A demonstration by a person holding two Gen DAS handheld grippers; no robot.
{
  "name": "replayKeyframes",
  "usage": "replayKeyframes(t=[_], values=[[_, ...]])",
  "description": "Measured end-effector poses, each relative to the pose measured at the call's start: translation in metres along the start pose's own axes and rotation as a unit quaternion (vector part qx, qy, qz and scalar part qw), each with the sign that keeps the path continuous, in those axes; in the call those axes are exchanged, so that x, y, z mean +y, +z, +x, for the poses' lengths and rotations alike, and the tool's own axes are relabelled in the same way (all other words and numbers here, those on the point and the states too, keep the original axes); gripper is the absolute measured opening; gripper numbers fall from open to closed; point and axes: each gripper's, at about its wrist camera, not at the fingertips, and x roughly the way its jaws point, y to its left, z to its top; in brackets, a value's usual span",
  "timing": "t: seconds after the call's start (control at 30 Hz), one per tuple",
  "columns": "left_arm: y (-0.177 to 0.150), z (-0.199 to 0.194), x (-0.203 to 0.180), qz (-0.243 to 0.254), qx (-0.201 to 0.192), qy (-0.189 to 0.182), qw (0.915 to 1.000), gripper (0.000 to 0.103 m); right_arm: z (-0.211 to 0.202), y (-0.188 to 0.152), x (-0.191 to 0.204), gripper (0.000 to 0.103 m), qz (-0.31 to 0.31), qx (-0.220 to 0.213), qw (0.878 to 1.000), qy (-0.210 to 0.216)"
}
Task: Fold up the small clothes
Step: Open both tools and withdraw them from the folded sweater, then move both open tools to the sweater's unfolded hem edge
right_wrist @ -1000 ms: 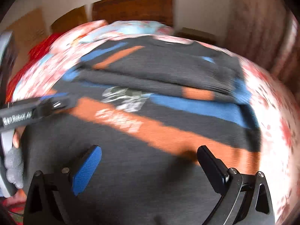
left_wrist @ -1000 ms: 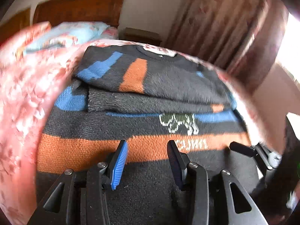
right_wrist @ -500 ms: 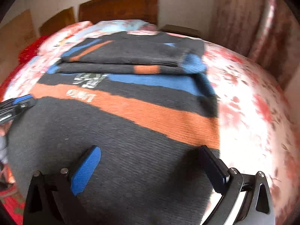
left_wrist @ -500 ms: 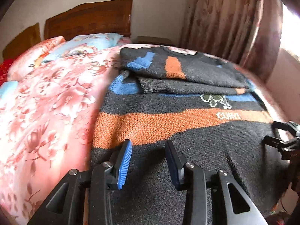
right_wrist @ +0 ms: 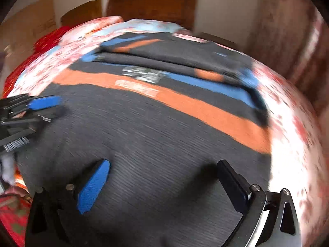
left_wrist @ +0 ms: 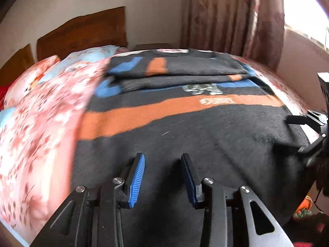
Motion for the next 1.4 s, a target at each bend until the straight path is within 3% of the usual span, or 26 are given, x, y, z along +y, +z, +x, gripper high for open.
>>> replayKeyframes(t=[0.13, 0.23, 0.3, 0.37, 0.43, 0.53, 0.63, 0.9, 1.4], values=[[-0.018, -0.013, 0.017, -0.017, -0.012, 0.009, 0.9997, 0.038, -0.013, -0.021, -0.028, 0.103, 0.035, -0.013, 0.999, -0.014], [-0.014, -0.016, 0.01, -0.023, 0.006, 0.032, 0.9992, 0.037, -0.014, -0.02, -0.023, 0.103, 0.04, -0.009, 0.998, -0.036], [-0.011, -0.022, 0.002, -0.03, 0.003, 0.016, 0.9994, 0.035, -0.024, -0.021, -0.013, 0.103, 0.041, -0.008, 0.998, -0.044], [-0.005, -0.028, -0.014, -0.021, -0.017, -0.017, 0.9995, 0.035, -0.035, -0.021, 0.001, 0.103, 0.023, -0.034, 0.999, -0.025], [-0.004, -0.026, -0.031, 0.004, -0.023, -0.027, 0.9994, 0.036, -0.034, -0.015, 0.022, 0.103, -0.005, -0.049, 0.999, -0.003], [-0.012, -0.008, -0.052, 0.052, 0.006, -0.006, 0.9986, 0.037, -0.013, -0.016, 0.037, 0.103, -0.02, -0.018, 0.999, 0.018], [-0.017, -0.015, -0.037, 0.033, -0.008, -0.014, 0.9993, 0.043, -0.018, -0.026, 0.029, 0.103, -0.024, -0.035, 0.999, 0.028], [-0.025, -0.029, -0.017, 0.024, -0.012, 0.01, 0.9996, 0.048, -0.038, -0.057, -0.022, 0.103, 0.024, -0.033, 0.999, -0.003], [-0.032, -0.032, -0.006, 0.011, -0.005, 0.007, 0.9999, 0.05, -0.036, -0.057, -0.02, 0.103, 0.02, -0.038, 0.999, -0.008]])
